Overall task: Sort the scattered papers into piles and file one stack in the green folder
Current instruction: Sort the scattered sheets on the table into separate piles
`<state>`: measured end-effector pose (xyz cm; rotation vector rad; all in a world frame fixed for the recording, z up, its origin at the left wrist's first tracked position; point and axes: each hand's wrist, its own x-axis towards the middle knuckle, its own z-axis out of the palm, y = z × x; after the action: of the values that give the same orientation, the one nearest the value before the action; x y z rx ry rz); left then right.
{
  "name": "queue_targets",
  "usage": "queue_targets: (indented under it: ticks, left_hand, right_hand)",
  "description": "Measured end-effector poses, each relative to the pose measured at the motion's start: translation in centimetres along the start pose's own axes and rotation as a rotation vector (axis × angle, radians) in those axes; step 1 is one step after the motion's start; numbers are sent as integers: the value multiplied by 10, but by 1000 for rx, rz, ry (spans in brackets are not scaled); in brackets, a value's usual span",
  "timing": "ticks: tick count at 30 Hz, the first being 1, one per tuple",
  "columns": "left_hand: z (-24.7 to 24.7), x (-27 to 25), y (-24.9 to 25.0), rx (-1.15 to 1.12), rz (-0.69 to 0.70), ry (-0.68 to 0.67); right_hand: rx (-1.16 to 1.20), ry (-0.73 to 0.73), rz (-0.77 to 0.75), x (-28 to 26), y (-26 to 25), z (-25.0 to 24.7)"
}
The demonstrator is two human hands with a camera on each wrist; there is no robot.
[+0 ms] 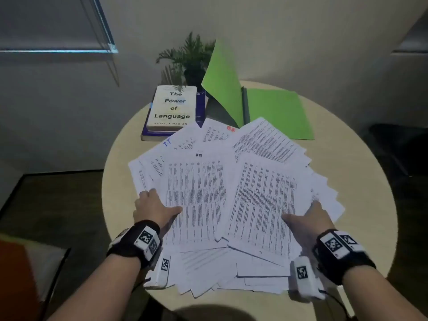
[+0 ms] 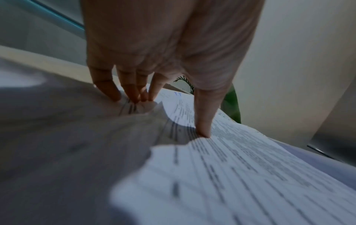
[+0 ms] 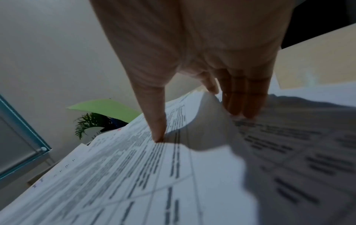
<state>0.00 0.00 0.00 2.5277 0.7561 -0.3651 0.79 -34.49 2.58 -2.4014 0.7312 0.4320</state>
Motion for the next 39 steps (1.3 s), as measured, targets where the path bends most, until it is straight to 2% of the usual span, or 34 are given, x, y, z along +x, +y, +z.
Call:
queue_targets:
  ticks: [4,7,8,10,12,14,20,23,25,30,34,35,39]
  left_hand:
    - [5,2,-4,-66,10,17]
    - [7,7,-4,-64,12,3]
    - [9,11,-8,-158,22,32]
    - [11,8,-16,-522,-14,0]
    - [8,3,-26,-870,-41,-91]
    - [4,-1,-38,-996,-61,-180]
    - [-3,-9,-48,-1052,-49,-228]
    - [-6,-10,-43,-991,-34,-291]
    - [-6,-8,-43,-950,-61,-302]
    - [-12,-6,-51,-988,-146,-296]
    - [-21,-7,-61,-1040,-187,-247]
    - [-23,-8,-63,-1053,-200,-246]
    - [-23,-9,-68,-1079,-224,-242]
  right_hand:
    - [74,-32,-42,9,11,11]
    - [325,-100,-50,17,20,7]
    - [369,-75,-46,18,22,4]
    - [361,-19,-92,15,30,-2]
    - [412,22,-97,19,41,-5]
    - [427,56,-89,16,44,-9]
    - [638,-44,-114,11,42,-14]
    - [742,28,-77,27,38,-15]
    - [732,124,-66,39,29,-13]
    - [635,171,-34,63,-12,-2]
    - [587,112,34,71,-42,10]
    - [618,63,54,72,-47,12]
    - [680,18,151,67,-74,14]
